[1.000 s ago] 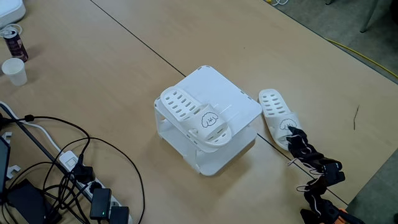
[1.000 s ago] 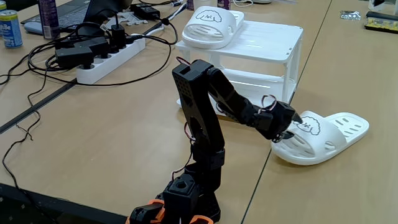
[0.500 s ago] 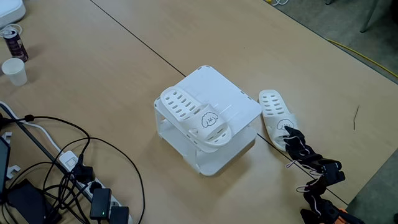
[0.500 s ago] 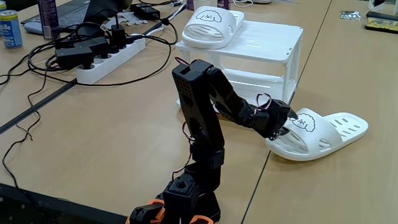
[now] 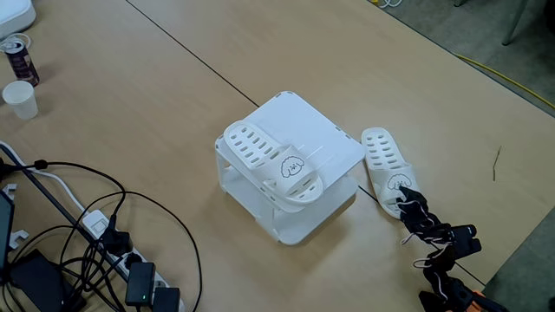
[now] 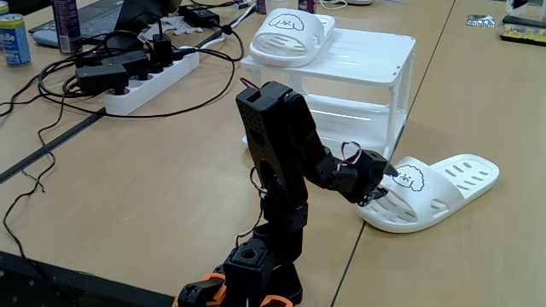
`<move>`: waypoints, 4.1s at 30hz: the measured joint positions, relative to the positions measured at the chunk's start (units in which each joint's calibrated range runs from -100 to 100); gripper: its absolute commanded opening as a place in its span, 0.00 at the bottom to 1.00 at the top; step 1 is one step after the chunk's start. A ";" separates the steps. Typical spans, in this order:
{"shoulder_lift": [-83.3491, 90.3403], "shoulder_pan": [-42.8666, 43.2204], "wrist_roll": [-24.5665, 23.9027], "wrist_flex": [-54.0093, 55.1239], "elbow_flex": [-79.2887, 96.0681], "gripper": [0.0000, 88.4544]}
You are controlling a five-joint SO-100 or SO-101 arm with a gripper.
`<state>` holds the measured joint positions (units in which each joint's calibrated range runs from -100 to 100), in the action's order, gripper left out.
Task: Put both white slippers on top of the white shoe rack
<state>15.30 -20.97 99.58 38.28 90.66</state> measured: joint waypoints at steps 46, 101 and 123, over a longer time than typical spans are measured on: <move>-19.30 -2.47 0.00 13.73 -11.41 0.13; 12.62 2.92 0.00 -36.48 -48.25 0.01; 12.54 10.94 0.00 -41.46 -58.85 0.01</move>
<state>27.84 -10.04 99.58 -3.18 31.81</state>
